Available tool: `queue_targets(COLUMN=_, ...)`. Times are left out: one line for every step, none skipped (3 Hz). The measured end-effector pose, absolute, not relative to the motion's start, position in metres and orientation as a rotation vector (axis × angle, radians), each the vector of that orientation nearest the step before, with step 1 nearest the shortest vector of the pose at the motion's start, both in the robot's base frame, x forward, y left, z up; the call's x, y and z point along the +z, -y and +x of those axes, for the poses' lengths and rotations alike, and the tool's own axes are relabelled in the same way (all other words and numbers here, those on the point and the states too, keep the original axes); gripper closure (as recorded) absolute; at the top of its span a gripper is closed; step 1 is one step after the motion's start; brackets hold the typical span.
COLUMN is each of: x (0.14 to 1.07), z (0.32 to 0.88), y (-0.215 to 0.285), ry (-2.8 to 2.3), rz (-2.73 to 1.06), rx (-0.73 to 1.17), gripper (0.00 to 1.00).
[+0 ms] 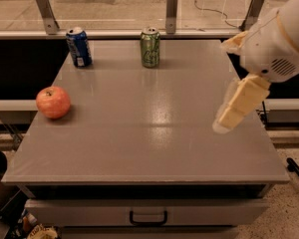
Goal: Pick apple
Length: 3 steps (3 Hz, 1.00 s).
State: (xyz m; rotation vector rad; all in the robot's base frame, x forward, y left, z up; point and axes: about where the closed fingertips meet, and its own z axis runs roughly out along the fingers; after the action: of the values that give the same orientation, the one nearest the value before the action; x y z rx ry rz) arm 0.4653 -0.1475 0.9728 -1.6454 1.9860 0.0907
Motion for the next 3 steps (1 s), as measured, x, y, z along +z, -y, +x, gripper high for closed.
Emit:
queue_targets(x=0.949, z=0.489, y=0.099, ry=-1.848, rz=-1.622, rx=0.267, gripper=0.0)
queue_targets(x=0.931, z=0.516, y=0.057, ry=-1.712, rz=-1.594, rx=0.402, gripper=0.0)
queue_targets(x=0.926, z=0.536, y=0.02, ry=-1.589, rz=-1.57, rx=0.495, gripper=0.0)
